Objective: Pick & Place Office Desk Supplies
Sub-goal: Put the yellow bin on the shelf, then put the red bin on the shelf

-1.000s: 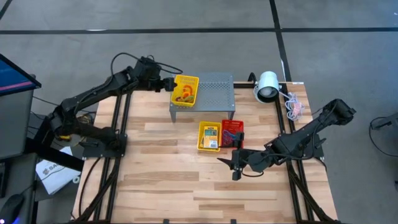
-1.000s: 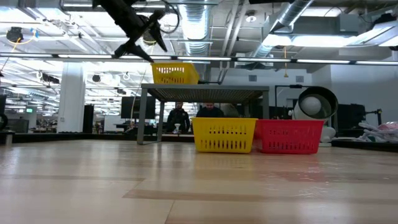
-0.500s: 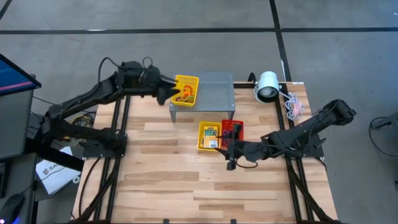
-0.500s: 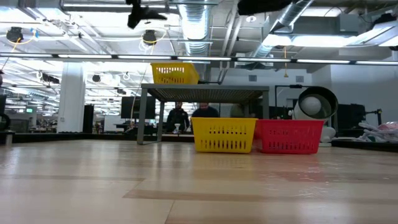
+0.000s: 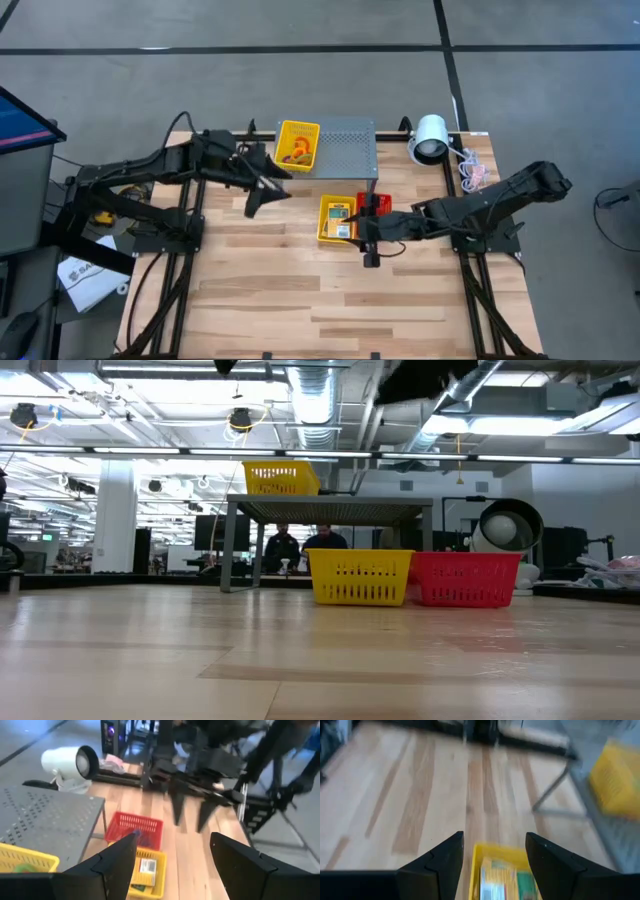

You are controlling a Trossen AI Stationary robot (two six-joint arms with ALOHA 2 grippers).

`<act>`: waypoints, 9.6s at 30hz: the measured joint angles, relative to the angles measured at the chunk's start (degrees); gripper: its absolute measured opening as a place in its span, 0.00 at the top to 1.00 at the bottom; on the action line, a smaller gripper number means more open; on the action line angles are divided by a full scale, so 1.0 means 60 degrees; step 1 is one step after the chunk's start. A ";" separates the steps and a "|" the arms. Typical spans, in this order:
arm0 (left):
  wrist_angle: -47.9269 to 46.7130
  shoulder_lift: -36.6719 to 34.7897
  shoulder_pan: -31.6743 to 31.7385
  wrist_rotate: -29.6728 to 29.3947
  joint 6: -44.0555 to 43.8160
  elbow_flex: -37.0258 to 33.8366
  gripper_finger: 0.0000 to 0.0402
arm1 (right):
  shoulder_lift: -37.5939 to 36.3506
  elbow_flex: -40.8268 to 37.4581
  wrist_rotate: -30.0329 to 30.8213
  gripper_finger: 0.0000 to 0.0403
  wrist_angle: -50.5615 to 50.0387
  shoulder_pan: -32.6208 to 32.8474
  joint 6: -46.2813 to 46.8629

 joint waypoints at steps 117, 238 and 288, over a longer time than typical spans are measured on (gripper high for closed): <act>0.3123 -0.1731 -0.3947 -0.1033 -0.2034 -0.4861 0.38 | 0.5405 0.2550 -0.1300 0.98 -0.2849 -0.1195 0.0794; 0.2877 -0.1735 -0.3947 -0.1026 -0.2467 -0.4858 0.38 | 0.5409 0.8021 0.0518 0.99 -0.8219 -0.4401 -0.2683; 0.2717 -0.1735 -0.3947 -0.1026 -0.2493 -0.4858 0.38 | 0.3556 0.8032 -0.0720 0.46 -0.7558 -0.4181 -0.3206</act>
